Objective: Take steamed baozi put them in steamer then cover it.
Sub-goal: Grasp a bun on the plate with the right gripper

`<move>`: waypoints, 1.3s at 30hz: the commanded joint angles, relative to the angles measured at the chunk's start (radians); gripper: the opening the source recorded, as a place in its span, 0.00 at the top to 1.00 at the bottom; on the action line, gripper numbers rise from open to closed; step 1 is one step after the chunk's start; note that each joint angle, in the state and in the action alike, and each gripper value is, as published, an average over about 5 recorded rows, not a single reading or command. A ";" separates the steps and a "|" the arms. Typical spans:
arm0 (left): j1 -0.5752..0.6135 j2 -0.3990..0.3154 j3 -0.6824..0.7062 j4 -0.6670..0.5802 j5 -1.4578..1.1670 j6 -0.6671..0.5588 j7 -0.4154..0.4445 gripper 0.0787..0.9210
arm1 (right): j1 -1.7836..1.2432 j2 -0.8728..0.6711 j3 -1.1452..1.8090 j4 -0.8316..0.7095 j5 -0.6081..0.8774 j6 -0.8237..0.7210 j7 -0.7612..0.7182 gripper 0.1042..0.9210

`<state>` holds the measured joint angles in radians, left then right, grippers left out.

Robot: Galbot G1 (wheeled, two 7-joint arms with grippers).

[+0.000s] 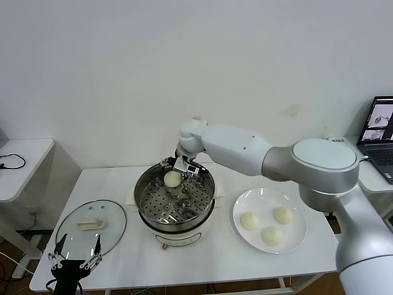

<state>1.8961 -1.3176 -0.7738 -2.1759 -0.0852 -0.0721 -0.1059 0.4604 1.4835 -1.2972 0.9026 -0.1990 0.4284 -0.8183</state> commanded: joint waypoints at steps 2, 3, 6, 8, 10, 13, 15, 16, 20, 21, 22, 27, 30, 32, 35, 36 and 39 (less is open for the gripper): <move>0.002 0.003 -0.001 -0.009 0.001 0.001 0.002 0.12 | 0.135 -0.095 -0.021 0.158 0.195 -0.075 -0.050 0.12; 0.003 0.004 -0.002 -0.010 0.000 0.001 0.002 0.12 | 0.155 -0.121 -0.023 0.201 0.245 -0.114 -0.068 0.12; 0.003 0.007 -0.003 -0.012 0.000 0.002 0.002 0.12 | 0.220 -0.218 -0.020 0.348 0.391 -0.267 -0.131 0.12; 0.002 0.009 -0.003 -0.015 -0.001 0.003 0.003 0.12 | 0.254 -0.296 -0.018 0.438 0.443 -0.368 -0.165 0.12; 0.001 0.010 -0.002 -0.020 0.000 0.006 0.004 0.12 | 0.277 -0.377 -0.019 0.505 0.457 -0.454 -0.181 0.12; -0.001 0.011 0.000 -0.027 0.001 0.009 0.007 0.12 | 0.291 -0.503 -0.022 0.587 0.462 -0.548 -0.177 0.12; -0.002 0.011 0.002 -0.028 0.002 0.010 0.009 0.12 | 0.288 -0.587 -0.022 0.643 0.468 -0.607 -0.164 0.12; -0.003 0.010 0.003 -0.028 0.003 0.011 0.010 0.12 | 0.284 -0.628 -0.022 0.672 0.470 -0.632 -0.157 0.12; -0.008 0.008 0.007 -0.030 0.007 0.017 0.013 0.12 | 0.257 -0.798 -0.030 0.779 0.458 -0.707 -0.147 0.12; -0.010 0.008 0.007 -0.031 0.008 0.019 0.014 0.12 | 0.248 -0.835 -0.033 0.796 0.450 -0.716 -0.146 0.12; -0.012 0.009 0.007 -0.032 0.008 0.021 0.014 0.12 | 0.236 -0.869 -0.034 0.811 0.438 -0.722 -0.145 0.12; -0.025 0.015 0.004 -0.028 0.008 0.029 0.017 0.12 | 0.131 -0.979 0.002 0.841 0.372 -0.733 -0.139 0.12; -0.033 0.017 0.004 -0.020 0.009 0.032 0.018 0.12 | 0.062 -1.000 0.011 0.842 0.333 -0.740 -0.133 0.12; -0.038 0.018 0.003 -0.012 0.009 0.033 0.019 0.12 | 0.024 -1.002 0.006 0.843 0.313 -0.746 -0.128 0.12; -0.042 0.018 0.003 -0.003 0.009 0.032 0.019 0.12 | -0.032 -0.991 0.008 0.831 0.298 -0.754 -0.121 0.12; -0.043 0.018 0.002 -0.001 0.009 0.032 0.019 0.12 | -0.050 -0.984 0.013 0.823 0.293 -0.755 -0.119 0.12; -0.044 0.019 0.002 0.002 0.008 0.032 0.019 0.12 | -0.117 -0.949 0.046 0.787 0.282 -0.760 -0.110 0.12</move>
<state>1.8568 -1.2999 -0.7716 -2.1831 -0.0769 -0.0417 -0.0871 0.4877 0.6048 -1.2833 1.6642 0.1174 -0.2802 -0.9323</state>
